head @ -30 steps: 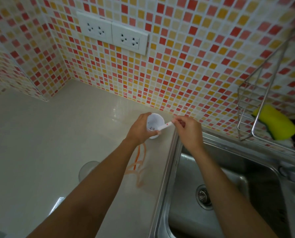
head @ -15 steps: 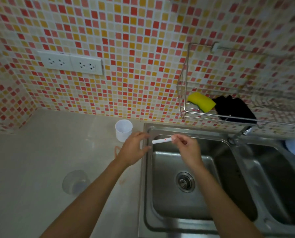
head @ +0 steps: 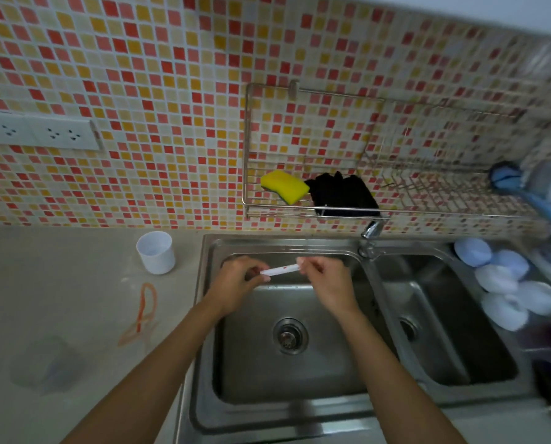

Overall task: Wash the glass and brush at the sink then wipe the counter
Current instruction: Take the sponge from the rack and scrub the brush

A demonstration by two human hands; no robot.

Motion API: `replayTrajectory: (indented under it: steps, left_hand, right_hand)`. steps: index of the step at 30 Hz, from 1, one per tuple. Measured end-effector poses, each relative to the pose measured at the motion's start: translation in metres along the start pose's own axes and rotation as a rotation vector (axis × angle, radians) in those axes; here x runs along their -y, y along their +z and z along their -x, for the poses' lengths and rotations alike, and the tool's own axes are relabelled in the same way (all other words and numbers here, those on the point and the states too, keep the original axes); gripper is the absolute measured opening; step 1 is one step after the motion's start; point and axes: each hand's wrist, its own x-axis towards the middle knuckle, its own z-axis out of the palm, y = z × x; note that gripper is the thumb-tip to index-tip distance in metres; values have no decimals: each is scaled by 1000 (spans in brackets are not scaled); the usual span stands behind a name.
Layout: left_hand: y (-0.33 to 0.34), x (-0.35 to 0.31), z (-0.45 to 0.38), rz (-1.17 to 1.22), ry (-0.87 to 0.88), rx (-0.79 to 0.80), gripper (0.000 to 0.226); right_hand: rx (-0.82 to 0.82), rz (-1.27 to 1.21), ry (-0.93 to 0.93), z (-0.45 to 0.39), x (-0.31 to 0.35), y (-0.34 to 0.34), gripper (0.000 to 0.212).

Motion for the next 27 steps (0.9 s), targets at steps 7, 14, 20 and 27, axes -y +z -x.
replayTrajectory:
  steps: [7,14,20,27]
  left_hand:
    - [24,-24,-13,2,-76,-66,19]
    - [27,-42,-20,-21,-125,-146,19]
    - [27,-44,-28,1,-231,-218,15]
    - [35,-45,-34,-5,-278,-213,19]
  right_hand:
    - [-220,142,-388,-49,49,-74,15]
    - [161,383,-511,-157,79,-41,46]
    - [383,539,-509,-197,81,-7,58]
    - [192,382,-595,-193,78,-5,46]
